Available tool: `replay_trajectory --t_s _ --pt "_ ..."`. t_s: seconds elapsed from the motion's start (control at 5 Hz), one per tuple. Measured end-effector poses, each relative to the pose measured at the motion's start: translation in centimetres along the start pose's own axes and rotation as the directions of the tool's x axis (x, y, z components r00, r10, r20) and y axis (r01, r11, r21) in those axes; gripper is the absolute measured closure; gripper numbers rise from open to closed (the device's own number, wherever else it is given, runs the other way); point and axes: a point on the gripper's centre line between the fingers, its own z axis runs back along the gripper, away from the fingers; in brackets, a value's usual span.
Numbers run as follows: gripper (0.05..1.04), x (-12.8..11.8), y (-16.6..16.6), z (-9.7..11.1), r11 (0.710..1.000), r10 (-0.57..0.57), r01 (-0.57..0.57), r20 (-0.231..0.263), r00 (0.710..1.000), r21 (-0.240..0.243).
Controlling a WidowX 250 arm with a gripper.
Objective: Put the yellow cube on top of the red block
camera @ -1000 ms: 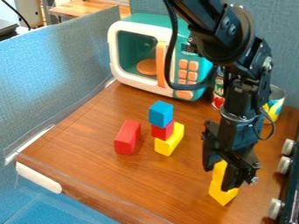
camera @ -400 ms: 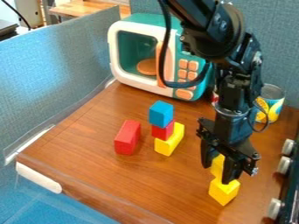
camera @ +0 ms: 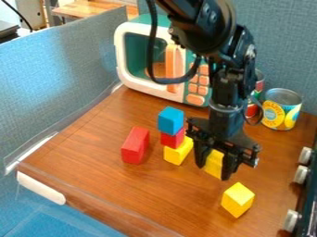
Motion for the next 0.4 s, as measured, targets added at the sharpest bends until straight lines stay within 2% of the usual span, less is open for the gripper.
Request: replay_trajectory --t_s 0.2,0.4 --pt "0.502 -4.1 5.1 6.3 0.993 0.116 -0.116 -0.009 0.993 0.027" --pt "0.502 -6.3 8.8 9.7 0.986 0.166 -0.165 -0.05 0.985 0.019"
